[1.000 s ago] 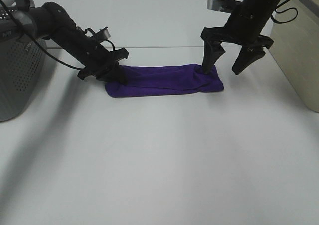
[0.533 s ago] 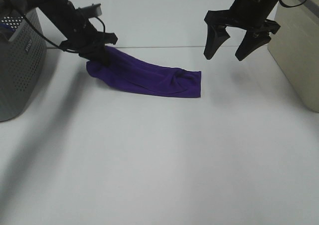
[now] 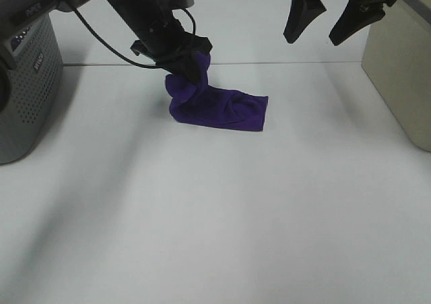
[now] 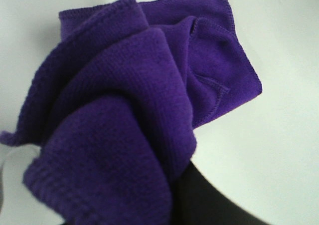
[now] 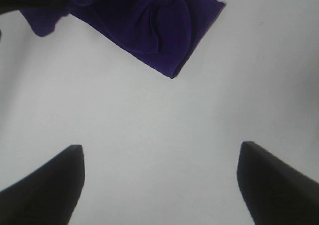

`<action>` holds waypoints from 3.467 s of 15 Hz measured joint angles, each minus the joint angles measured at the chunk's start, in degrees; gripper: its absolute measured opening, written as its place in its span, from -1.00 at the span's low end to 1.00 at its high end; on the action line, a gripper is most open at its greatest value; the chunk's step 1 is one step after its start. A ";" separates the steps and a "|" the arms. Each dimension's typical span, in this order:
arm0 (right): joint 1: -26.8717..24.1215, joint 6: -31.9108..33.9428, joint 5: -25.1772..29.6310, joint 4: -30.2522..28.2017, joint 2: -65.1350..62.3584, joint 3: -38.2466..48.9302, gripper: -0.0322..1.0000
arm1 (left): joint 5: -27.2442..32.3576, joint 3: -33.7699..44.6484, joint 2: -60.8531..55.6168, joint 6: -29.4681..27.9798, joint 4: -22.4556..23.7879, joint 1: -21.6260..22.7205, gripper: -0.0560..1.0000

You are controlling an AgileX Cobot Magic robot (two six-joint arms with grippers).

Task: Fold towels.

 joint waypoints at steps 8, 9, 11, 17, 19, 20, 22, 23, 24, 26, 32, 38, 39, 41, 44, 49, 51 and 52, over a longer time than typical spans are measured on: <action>0.00 1.32 0.06 0.17 -3.95 0.00 0.65 | -8.02 0.00 2.81 0.06 -10.20 -6.02 0.24; 0.00 1.38 0.06 0.17 -4.35 0.00 0.65 | -8.25 0.00 2.81 0.11 -10.83 -6.19 0.38; 0.00 1.38 0.11 0.17 -5.67 0.00 0.65 | -8.71 0.00 2.01 0.11 -12.09 -6.36 0.44; 0.00 1.38 0.11 0.23 -6.13 0.00 0.65 | -10.14 -0.11 -3.04 -0.29 -4.30 -5.39 0.46; 0.00 1.43 0.11 -0.86 -6.13 0.00 0.65 | -8.37 -0.11 -7.85 -8.08 10.89 -3.04 0.47; 0.00 1.83 0.11 -1.32 -6.13 0.00 0.65 | -6.59 -0.11 -9.63 -12.89 16.96 -2.06 0.50; 0.00 2.98 0.11 -1.49 -6.13 0.00 0.65 | -1.38 -0.11 -11.86 -19.65 26.18 0.34 0.54; 0.00 3.78 0.11 -1.89 -6.13 0.00 0.65 | -0.23 -0.11 -12.55 -20.97 27.85 1.72 0.54; 0.00 4.58 0.11 -2.81 -6.13 0.00 0.65 | 0.00 -0.11 -13.12 -21.08 28.07 3.15 0.54; 0.00 5.96 0.11 -5.39 -6.19 0.00 0.65 | 0.17 -0.11 -14.55 -19.88 25.10 6.53 0.54; -9.74 7.22 -0.23 -8.02 -16.67 3.32 0.65 | 0.11 18.74 -30.88 -13.58 22.17 16.04 0.54; -13.69 6.93 0.00 -9.11 -48.24 30.25 0.65 | -3.21 59.53 -66.18 -11.86 21.20 18.45 0.54; -13.69 6.93 0.06 -9.34 -54.60 34.78 0.65 | -4.70 67.27 -73.34 -11.86 21.08 18.45 0.54; -13.69 6.93 0.06 -9.22 -67.90 43.14 0.65 | -6.99 80.16 -87.49 -11.86 21.03 18.45 0.54; -13.69 6.93 0.17 -9.05 -94.60 57.01 0.65 | -10.20 100.10 -113.90 -11.86 21.20 18.45 0.54; -13.69 6.65 0.40 -9.63 -112.19 63.43 0.65 | -6.76 112.30 -138.77 -11.75 21.43 18.45 0.54; -13.69 6.53 0.40 -10.14 -113.10 66.86 0.65 | -5.90 114.48 -146.51 -11.75 21.37 18.45 0.54; -13.69 5.96 0.40 -10.14 -113.10 68.87 0.65 | -5.90 114.65 -149.20 -11.75 21.26 18.45 0.54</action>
